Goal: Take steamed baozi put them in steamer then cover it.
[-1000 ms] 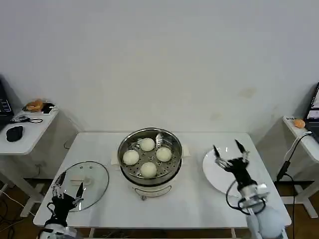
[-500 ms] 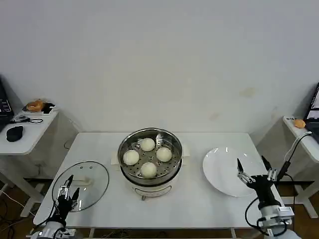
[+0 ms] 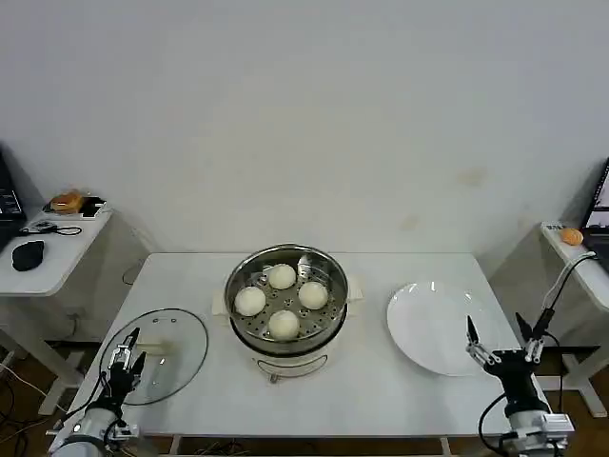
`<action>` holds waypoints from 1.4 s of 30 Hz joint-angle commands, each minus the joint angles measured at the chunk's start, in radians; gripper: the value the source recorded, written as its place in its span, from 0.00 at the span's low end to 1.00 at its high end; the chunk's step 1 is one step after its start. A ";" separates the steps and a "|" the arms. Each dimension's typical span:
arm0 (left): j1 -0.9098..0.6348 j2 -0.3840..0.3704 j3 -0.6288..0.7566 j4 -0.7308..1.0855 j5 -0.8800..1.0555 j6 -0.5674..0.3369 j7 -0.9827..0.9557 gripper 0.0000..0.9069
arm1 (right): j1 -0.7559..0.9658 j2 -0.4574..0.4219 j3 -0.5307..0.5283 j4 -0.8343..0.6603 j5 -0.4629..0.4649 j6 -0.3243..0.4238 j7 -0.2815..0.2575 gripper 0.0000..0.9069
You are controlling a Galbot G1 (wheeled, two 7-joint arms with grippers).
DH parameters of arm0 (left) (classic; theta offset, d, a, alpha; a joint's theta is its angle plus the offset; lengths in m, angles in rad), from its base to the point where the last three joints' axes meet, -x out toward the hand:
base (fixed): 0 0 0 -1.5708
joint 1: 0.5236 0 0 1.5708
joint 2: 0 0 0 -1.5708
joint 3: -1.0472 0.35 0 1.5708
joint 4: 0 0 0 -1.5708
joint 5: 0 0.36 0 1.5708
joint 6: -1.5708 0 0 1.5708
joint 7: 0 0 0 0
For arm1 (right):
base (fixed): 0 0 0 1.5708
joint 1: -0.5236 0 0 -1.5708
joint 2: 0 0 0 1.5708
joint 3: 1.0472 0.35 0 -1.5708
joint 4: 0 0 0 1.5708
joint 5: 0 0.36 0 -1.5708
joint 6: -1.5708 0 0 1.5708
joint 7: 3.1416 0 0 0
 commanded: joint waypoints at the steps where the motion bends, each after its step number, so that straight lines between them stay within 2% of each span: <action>1: -0.064 0.011 0.014 0.071 0.023 -0.002 0.001 1.00 | -0.027 0.014 0.022 0.010 -0.011 0.007 0.000 1.00; 24: -0.236 0.001 0.092 0.203 0.014 -0.003 0.002 1.00 | -0.051 0.047 0.035 -0.034 -0.039 0.046 -0.002 1.00; 25: -0.241 0.000 0.094 0.210 0.013 -0.004 0.002 0.90 | -0.052 0.048 0.036 -0.035 -0.042 0.048 -0.002 1.00; 26: -0.244 -0.001 0.097 0.216 0.010 -0.006 -0.002 0.30 | -0.053 0.049 0.036 -0.035 -0.043 0.049 -0.002 1.00; 27: -0.247 -0.004 0.096 0.220 0.009 -0.009 -0.007 0.00 | -0.054 0.049 0.036 -0.035 -0.044 0.049 -0.002 1.00; 42: -0.227 -0.015 0.074 0.213 -0.014 -0.035 -0.036 0.00 | -0.057 0.059 0.016 -0.017 -0.042 0.039 -0.009 1.00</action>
